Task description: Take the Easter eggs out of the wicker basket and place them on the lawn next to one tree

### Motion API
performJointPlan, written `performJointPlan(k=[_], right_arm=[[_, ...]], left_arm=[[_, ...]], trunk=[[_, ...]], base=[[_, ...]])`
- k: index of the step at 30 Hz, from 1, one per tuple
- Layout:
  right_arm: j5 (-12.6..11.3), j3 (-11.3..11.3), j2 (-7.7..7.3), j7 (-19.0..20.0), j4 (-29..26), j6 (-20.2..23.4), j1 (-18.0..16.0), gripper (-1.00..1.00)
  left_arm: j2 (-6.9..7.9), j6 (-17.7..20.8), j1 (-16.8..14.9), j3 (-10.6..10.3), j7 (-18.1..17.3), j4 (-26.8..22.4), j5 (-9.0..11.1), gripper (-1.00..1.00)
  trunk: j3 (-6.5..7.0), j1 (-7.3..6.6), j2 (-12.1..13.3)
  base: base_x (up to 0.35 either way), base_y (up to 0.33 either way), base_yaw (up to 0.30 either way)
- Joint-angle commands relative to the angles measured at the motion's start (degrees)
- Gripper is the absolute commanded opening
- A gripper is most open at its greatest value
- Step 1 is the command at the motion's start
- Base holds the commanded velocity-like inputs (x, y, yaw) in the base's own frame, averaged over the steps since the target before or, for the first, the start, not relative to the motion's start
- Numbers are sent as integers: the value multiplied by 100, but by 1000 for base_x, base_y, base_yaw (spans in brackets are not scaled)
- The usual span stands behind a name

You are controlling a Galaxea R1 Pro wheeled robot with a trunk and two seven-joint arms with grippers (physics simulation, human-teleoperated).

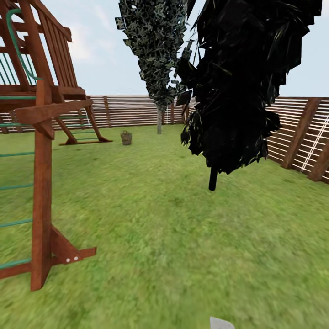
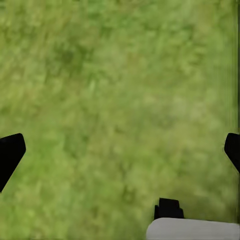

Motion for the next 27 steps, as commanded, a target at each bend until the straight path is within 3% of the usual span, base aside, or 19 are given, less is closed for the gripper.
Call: performJointPlan(k=[1,11,27], right_arm=[[-42,-3,2,-12,-7,1,-2,100],[-42,-3,2,-12,-7,1,-2,100],[-42,-3,2,-12,-7,1,-2,100]], left_arm=[[0,-18,-5,-12,22,5,-6,100],[0,-18,-5,-10,23,5,-6,100],[3,-18,-5,-8,23,5,-6,100]], trunk=[[-16,3,-4],[-105,3,-4],[-202,3,-4]], base=[[289,-199,44],[284,-191,107],[309,-13,192]])
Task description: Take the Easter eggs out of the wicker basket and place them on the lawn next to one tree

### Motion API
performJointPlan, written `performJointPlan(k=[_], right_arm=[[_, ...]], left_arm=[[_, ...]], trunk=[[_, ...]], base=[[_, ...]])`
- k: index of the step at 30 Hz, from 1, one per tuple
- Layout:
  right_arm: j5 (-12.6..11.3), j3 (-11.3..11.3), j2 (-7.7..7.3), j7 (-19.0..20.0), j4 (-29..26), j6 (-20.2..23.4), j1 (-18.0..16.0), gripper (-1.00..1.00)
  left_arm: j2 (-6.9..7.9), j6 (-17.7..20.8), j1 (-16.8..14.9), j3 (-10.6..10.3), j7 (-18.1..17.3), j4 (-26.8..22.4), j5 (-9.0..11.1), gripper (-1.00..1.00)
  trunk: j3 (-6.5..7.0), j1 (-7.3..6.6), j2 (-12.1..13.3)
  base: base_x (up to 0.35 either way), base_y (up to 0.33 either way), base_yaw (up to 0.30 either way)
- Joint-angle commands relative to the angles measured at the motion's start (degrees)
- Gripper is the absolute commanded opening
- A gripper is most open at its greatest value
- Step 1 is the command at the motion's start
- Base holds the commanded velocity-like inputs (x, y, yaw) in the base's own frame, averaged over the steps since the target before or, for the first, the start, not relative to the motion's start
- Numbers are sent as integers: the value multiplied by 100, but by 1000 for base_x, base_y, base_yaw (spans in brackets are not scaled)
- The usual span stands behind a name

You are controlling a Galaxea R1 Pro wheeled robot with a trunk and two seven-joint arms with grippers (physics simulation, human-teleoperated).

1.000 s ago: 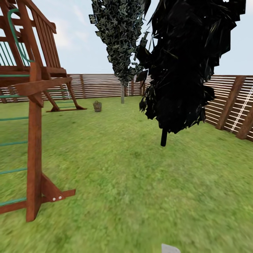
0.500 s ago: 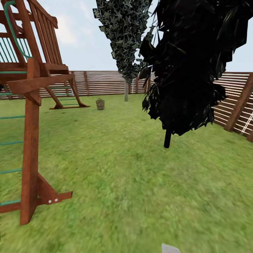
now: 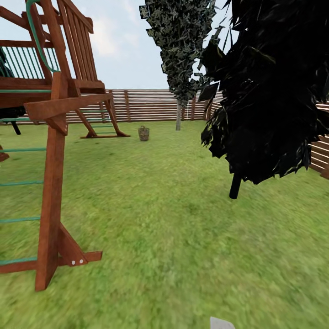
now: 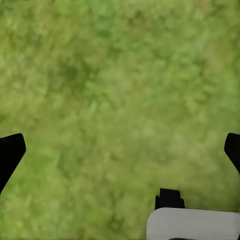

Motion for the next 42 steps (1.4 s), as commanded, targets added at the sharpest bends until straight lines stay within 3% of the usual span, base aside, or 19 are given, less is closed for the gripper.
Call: performJointPlan(k=[1,42], right_arm=[[-42,-3,2,-14,-8,1,-2,100],[-39,-2,2,1,-8,1,-2,100]], left_arm=[[0,-18,-5,-12,20,6,-6,100],[-2,-18,0,-11,20,6,0,100]], trunk=[[-8,4,-4],[-11,4,-4]], base=[[314,-41,62],[306,-132,62]])
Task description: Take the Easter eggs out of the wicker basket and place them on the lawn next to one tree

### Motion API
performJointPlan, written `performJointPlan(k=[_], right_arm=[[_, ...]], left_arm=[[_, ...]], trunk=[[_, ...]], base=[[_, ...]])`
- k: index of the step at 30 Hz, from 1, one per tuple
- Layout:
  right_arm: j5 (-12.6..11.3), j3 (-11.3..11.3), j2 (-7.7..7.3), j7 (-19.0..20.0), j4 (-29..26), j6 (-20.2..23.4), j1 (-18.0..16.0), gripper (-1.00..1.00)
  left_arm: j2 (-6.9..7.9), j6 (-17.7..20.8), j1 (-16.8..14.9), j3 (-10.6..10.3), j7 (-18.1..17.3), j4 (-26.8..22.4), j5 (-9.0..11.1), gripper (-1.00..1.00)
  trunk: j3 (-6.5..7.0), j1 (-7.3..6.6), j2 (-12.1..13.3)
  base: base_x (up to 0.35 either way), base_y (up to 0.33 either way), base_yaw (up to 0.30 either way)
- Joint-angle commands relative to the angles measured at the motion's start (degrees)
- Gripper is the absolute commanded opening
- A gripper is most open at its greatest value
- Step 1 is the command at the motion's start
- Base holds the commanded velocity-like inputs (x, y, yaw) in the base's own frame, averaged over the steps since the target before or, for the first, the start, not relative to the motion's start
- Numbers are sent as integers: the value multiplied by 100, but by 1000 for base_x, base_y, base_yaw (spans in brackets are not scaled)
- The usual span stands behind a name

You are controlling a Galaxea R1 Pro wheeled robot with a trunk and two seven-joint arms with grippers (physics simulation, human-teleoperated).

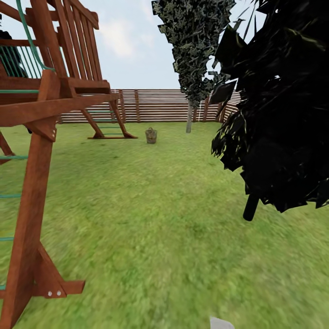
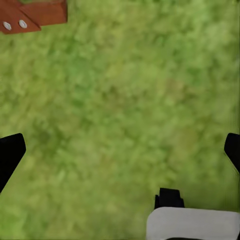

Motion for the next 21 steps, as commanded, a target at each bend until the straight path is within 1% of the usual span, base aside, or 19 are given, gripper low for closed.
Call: performJointPlan(k=[1,9,15,21], right_arm=[[-43,-3,2,-9,-7,1,-2,100],[-42,-4,2,-2,-7,1,-2,100],[-38,0,2,-1,-7,1,-2,100],[-39,-2,2,-1,-7,1,-2,100]], left_arm=[[-2,-18,-3,-13,21,5,-7,100],[-7,-18,-4,-13,21,5,-7,100],[-1,-18,-4,-10,21,5,-3,100],[0,-18,-2,-8,21,5,-4,100]], trunk=[[-7,4,-4],[-7,4,-4],[-7,4,-4],[-7,4,-4]], base=[[303,-119,21],[298,-149,6],[304,-44,8],[315,-3,143]])
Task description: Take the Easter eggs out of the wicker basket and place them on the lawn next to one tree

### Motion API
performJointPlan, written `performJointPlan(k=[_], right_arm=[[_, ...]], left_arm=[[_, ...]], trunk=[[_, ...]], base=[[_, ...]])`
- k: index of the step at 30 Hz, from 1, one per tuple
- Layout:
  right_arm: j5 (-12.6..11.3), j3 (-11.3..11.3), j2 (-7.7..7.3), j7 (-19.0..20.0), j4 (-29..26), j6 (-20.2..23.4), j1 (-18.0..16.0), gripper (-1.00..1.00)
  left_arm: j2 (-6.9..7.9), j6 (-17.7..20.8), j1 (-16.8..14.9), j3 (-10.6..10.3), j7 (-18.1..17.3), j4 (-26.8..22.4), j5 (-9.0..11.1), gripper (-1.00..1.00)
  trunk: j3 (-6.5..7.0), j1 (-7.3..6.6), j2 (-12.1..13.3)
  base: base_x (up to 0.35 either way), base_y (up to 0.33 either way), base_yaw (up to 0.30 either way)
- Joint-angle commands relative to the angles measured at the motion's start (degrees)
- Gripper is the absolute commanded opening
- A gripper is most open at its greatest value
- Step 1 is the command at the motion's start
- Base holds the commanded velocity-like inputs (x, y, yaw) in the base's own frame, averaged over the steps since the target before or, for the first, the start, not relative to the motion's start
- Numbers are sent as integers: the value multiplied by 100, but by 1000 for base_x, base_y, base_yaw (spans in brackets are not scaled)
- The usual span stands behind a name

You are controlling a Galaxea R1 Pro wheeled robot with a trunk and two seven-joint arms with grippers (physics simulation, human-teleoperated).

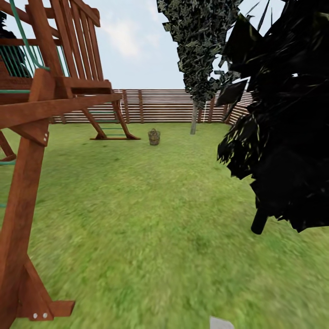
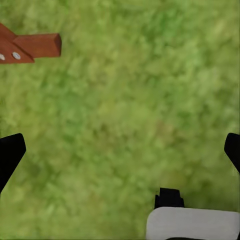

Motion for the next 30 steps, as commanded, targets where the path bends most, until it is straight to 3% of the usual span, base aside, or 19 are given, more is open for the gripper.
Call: performJointPlan(k=[1,30], right_arm=[[-44,-2,2,-15,-8,1,-2,100],[-45,3,2,-15,-8,1,-2,100]], left_arm=[[0,-18,-7,-11,19,6,-4,100],[0,-14,-9,-10,19,6,-4,100]], trunk=[[-7,4,-4],[-7,4,-4]], base=[[316,33,46],[299,73,4]])
